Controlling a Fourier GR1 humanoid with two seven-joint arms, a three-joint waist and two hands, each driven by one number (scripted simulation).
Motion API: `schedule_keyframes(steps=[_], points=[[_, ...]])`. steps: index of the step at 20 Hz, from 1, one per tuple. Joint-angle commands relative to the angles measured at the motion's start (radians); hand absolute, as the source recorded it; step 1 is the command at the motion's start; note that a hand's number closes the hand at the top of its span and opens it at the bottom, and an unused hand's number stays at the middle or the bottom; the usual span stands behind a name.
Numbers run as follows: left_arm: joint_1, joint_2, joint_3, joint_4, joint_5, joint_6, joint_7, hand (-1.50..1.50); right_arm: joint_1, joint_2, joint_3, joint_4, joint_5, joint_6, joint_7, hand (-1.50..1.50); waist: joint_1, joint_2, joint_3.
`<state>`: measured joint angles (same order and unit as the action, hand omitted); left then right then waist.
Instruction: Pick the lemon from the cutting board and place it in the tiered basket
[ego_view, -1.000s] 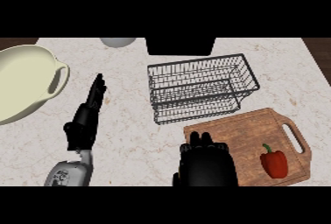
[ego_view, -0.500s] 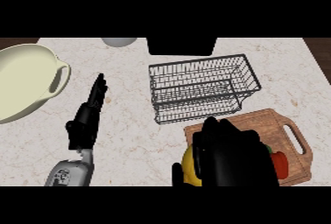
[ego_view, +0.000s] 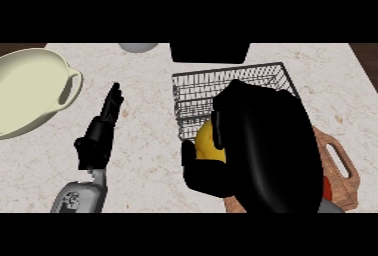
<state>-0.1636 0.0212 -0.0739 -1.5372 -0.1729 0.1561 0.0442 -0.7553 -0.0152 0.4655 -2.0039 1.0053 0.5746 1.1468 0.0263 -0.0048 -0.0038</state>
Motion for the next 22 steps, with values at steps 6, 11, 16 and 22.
schedule_keyframes(steps=[6, 11, 16, 22], points=[[0.025, 0.032, 0.027, -0.034, 0.035, -0.037, 0.006, 0.00, -0.228, 0.014, -0.158, 0.262, -0.009, 0.062, 0.129, 1.50, -0.011, 0.002, 0.002], [0.027, -0.020, -0.008, -0.011, 0.002, 0.012, -0.016, 0.00, -0.256, 0.014, -0.204, 0.366, 0.066, 0.079, 0.020, 1.50, -0.021, 0.003, 0.003], [0.071, -0.011, -0.007, -0.007, 0.005, -0.001, -0.059, 0.00, -0.188, 0.014, -0.319, 0.432, 0.052, -0.109, 0.006, 1.50, -0.010, 0.007, 0.004], [0.000, 0.000, 0.002, -0.047, 0.007, -0.006, 0.047, 0.00, -0.117, 0.015, -0.366, 0.399, -0.072, -0.255, -0.036, -1.50, -0.015, 0.005, 0.004]])
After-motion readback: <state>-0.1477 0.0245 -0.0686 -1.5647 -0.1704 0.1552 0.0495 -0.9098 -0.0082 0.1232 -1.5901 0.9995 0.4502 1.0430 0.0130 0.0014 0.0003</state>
